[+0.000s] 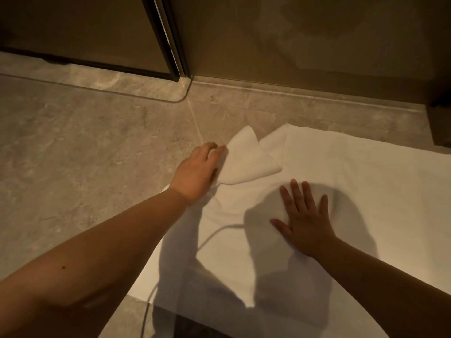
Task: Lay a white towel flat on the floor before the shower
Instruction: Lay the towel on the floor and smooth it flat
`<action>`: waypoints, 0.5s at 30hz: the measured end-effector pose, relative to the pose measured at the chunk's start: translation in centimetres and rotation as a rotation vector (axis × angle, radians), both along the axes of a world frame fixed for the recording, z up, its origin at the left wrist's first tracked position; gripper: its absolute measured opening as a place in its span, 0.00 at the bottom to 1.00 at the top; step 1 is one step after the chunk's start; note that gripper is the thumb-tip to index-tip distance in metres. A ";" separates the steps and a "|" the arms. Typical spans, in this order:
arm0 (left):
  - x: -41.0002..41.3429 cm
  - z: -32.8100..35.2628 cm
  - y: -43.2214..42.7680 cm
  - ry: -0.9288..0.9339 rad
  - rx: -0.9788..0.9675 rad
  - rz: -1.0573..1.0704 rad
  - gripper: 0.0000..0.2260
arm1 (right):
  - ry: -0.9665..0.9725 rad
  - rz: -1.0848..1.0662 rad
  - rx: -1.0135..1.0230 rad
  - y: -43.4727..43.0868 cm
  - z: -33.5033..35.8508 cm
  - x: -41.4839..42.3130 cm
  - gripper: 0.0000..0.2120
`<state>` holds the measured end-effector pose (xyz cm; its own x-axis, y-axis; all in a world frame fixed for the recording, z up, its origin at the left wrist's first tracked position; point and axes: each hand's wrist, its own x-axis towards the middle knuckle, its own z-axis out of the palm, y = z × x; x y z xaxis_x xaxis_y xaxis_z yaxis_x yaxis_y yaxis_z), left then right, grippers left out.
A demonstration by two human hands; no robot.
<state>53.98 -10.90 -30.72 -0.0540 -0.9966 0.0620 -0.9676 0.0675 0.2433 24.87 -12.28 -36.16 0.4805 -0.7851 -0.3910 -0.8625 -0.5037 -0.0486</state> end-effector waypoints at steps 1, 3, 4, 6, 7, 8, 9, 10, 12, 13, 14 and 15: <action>-0.1 -0.1 -0.4 0.021 0.050 0.099 0.24 | 0.002 0.000 0.002 0.0 0.0 0.0 0.39; -0.5 -0.6 -1.0 0.022 0.198 0.223 0.26 | -0.001 -0.004 0.008 0.0 -0.1 0.0 0.39; -0.7 -0.8 -1.2 0.034 0.240 0.248 0.25 | 0.000 -0.004 0.006 0.0 -0.1 0.0 0.39; -1.1 -0.9 -1.3 0.093 0.236 0.266 0.20 | -0.001 -0.003 0.002 0.0 -0.1 0.0 0.38; -1.2 -0.8 -1.2 0.111 0.204 0.261 0.18 | -0.002 -0.006 0.004 0.0 -0.2 -0.1 0.38; -1.3 -0.7 -1.1 0.117 0.155 0.243 0.16 | -0.001 -0.008 0.005 0.0 -0.2 0.0 0.38; -1.2 -0.5 -1.0 0.115 0.098 0.217 0.15 | 0.000 -0.010 0.006 -0.1 -0.3 -0.1 0.38; -1.1 -0.2 -0.9 0.109 0.041 0.193 0.14 | -0.001 -0.012 0.009 -0.1 -0.3 0.0 0.38; -0.8 0.3 -1.0 0.106 -0.055 0.180 0.14 | -0.006 -0.010 0.013 -0.1 -0.3 0.0 0.38; -0.6 0.5 -1.1 0.109 -0.096 0.198 0.14 | -0.006 -0.010 0.015 -0.1 -0.2 0.0 0.38; -0.3 0.7 -1.2 0.114 -0.129 0.235 0.14 | -0.006 -0.010 0.016 -0.1 -0.2 0.0 0.38; 0.1 0.9 -1.4 0.119 -0.154 0.287 0.14 | -0.005 -0.010 0.015 -0.1 -0.1 0.1 0.38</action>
